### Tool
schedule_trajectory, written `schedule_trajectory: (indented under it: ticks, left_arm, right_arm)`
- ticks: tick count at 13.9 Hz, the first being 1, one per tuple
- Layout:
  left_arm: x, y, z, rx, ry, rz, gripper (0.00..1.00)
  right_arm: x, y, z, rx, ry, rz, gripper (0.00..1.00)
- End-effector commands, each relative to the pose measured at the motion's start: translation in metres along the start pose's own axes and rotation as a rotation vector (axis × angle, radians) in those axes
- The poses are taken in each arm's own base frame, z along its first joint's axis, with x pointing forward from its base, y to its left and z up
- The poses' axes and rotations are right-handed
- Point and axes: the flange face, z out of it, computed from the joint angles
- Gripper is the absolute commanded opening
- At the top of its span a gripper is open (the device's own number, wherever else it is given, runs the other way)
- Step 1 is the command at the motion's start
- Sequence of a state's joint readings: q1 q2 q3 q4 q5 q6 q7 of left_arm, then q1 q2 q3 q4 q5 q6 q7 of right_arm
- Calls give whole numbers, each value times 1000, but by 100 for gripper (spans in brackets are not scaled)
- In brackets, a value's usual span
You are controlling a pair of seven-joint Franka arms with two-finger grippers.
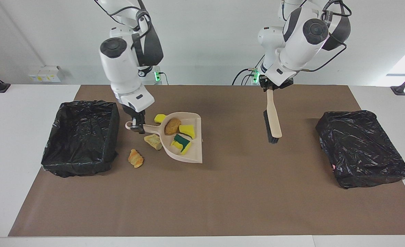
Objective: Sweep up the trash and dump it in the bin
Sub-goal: 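Carry the loaded dustpan over the bin farthest right with the right gripper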
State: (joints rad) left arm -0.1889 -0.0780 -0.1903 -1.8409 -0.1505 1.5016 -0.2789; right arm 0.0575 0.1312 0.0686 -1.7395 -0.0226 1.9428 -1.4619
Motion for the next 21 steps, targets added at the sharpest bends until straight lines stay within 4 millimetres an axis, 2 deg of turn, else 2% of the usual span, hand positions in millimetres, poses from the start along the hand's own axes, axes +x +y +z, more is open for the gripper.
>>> schedule_trajectory:
  ticks: [1, 3, 5, 7, 8, 9, 11, 13, 15, 17, 18, 20, 21]
  left_arm:
    - [-34, 40, 11, 1, 77, -78, 0]
    - [-66, 70, 29, 2, 120, -87, 0]
    - [-87, 105, 63, 34, 98, -86, 0]
    - [-92, 118, 88, 23, 110, -98, 0]
    - [-97, 128, 98, -12, 83, -91, 0]
    - [-95, 137, 113, -39, 60, -99, 0]
    - [-106, 176, 159, -27, 52, -96, 0]
    - [-115, 191, 176, -47, 87, -123, 0]
    - [-122, 199, 200, -17, 59, -100, 0]
    - [-129, 205, 219, 9, 36, -93, 0]
    - [-129, 204, 222, 13, 34, -96, 0]
    - [-129, 204, 222, 7, 39, -125, 0]
    - [-129, 202, 225, 4, 42, -139, 0]
  right_arm:
    - [-70, 1, -12, 1, 14, -17, 0]
    - [-127, -2, -17, -9, 6, -5, 0]
    - [-177, -8, -24, -9, -17, -14, 0]
    - [-226, -18, -33, -19, -33, -43, 0]
    - [-243, -24, -36, -15, -60, -58, 0]
    - [-263, -31, -41, -5, -105, -63, 0]
    - [-300, -47, -52, 10, -188, -70, 0]
    - [-313, -55, -55, 56, -289, -118, 0]
    - [-316, -58, -57, 84, -392, -89, 0]
    - [-310, -62, -57, 120, -527, -50, 0]
    - [-307, -66, -55, 127, -566, -29, 0]
    - [-287, -60, -57, 154, -617, -65, 0]
    - [-286, -62, -60, 179, -644, -69, 0]
